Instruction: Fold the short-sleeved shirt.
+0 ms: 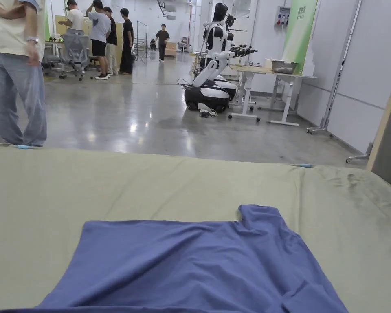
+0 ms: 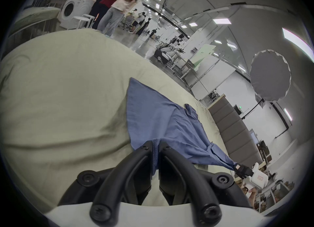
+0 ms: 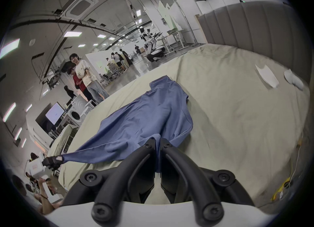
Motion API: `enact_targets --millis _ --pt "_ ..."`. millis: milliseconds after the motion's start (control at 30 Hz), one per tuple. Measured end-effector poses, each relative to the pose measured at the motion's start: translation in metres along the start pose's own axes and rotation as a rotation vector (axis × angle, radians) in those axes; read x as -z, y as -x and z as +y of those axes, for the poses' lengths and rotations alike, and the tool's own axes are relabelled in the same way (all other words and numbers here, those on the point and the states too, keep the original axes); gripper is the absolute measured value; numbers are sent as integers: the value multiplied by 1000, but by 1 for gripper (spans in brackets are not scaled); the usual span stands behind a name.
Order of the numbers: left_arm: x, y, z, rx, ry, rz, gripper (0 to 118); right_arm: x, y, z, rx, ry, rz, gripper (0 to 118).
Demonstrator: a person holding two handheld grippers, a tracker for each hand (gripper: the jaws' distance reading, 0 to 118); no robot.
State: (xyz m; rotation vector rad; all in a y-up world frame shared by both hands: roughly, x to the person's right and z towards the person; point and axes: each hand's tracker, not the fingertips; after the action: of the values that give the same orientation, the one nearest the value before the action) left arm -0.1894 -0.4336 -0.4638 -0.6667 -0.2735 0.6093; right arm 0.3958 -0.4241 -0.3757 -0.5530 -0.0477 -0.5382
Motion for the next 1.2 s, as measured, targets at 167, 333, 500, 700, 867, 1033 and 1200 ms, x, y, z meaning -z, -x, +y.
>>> enact_targets --millis 167,333,500,700,867,1033,1200 --pt "-9 21 -16 43 31 166 7 -7 -15 -10 -31 36 -92 5" --pt "3 42 -34 8 90 234 7 -5 -37 -22 -13 124 -189 5" --pt "16 65 -42 -30 160 300 7 8 -52 -35 -4 209 -256 5" --pt "29 62 -51 61 222 371 7 32 -52 -52 -59 294 -327 6" --pt "28 69 -54 -11 189 341 40 35 -48 -54 -70 311 -325 42" --pt "-9 65 -52 -216 123 199 101 -2 -34 -41 -58 162 -325 99" --pt "-53 44 -51 -79 3 299 0 -35 -6 -29 -97 184 -379 63"
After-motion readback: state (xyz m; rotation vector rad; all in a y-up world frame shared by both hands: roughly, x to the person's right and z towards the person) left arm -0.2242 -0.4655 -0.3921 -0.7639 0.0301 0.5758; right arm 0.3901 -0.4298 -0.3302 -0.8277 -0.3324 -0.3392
